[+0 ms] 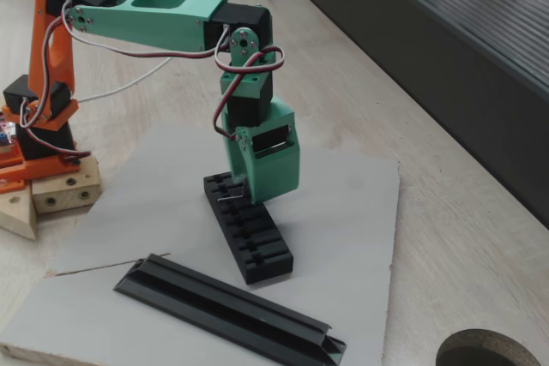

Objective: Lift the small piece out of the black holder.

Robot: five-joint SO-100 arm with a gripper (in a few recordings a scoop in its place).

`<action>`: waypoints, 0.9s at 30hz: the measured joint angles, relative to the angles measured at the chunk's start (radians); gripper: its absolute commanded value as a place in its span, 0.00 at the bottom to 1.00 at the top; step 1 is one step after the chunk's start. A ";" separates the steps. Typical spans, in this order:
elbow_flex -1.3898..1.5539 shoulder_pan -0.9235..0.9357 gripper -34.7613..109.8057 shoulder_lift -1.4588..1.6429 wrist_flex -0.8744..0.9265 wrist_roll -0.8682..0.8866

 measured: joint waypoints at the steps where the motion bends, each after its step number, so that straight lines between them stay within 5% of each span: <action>1: -0.002 0.002 0.51 0.000 0.006 -0.009; 27: -0.002 0.058 0.51 0.000 -0.028 0.018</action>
